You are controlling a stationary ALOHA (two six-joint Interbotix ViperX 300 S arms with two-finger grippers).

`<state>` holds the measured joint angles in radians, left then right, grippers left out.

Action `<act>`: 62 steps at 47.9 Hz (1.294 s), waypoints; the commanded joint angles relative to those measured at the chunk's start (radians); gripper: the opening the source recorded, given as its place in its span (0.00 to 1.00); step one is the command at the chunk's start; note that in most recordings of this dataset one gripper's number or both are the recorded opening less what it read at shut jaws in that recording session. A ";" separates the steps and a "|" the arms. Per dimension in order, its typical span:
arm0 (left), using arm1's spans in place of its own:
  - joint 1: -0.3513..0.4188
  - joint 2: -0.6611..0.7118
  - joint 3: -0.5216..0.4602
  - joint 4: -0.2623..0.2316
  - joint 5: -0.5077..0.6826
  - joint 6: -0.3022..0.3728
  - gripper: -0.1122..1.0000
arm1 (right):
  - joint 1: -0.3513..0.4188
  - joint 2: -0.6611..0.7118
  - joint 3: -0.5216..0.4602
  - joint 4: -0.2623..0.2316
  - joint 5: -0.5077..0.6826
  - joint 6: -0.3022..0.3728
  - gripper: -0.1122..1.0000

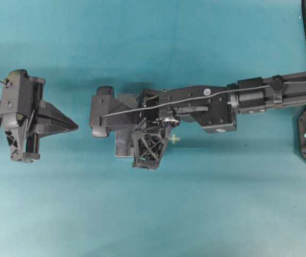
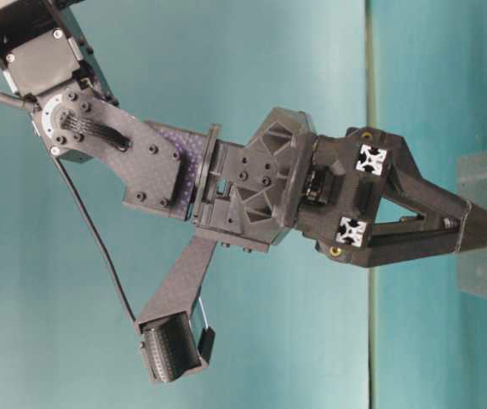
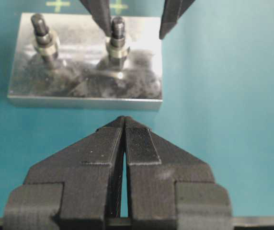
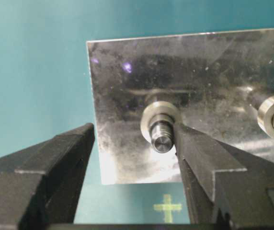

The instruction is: Insert the washer onto the shaft.

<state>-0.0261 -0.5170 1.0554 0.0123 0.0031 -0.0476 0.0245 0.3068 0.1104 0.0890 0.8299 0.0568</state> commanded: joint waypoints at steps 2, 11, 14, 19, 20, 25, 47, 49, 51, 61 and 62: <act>-0.002 -0.008 -0.023 0.002 -0.009 -0.003 0.10 | -0.017 -0.018 -0.025 -0.009 -0.015 -0.009 0.72; -0.002 -0.011 -0.031 0.002 -0.009 -0.002 0.10 | -0.057 -0.009 -0.031 -0.018 -0.023 -0.011 0.71; -0.002 -0.011 -0.032 0.002 -0.008 -0.002 0.10 | -0.049 -0.006 -0.031 -0.018 -0.021 -0.011 0.71; -0.002 -0.011 -0.032 0.002 -0.008 -0.002 0.10 | -0.018 -0.006 -0.031 -0.018 -0.017 -0.009 0.71; -0.002 -0.011 -0.032 0.003 -0.008 -0.002 0.10 | -0.012 -0.008 -0.031 -0.018 -0.017 -0.009 0.71; 0.000 -0.011 -0.034 0.003 -0.008 0.000 0.10 | 0.005 -0.023 -0.032 -0.015 -0.011 0.000 0.71; -0.005 -0.031 -0.041 0.003 -0.002 0.006 0.10 | -0.029 -0.181 0.055 -0.015 -0.018 0.015 0.70; -0.005 -0.038 -0.038 0.002 -0.002 0.006 0.10 | -0.034 -0.198 0.069 -0.015 -0.023 0.014 0.70; -0.005 -0.041 -0.035 0.003 0.000 0.006 0.10 | -0.035 -0.216 0.083 -0.017 -0.031 0.014 0.70; -0.005 -0.071 -0.028 0.002 0.000 0.006 0.10 | -0.052 -0.322 0.178 -0.020 -0.118 0.015 0.70; -0.005 -0.074 -0.028 0.002 0.000 0.006 0.10 | -0.054 -0.331 0.187 -0.020 -0.133 0.015 0.69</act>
<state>-0.0291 -0.5752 1.0385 0.0123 0.0077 -0.0430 -0.0199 0.0445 0.2823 0.0706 0.7394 0.0629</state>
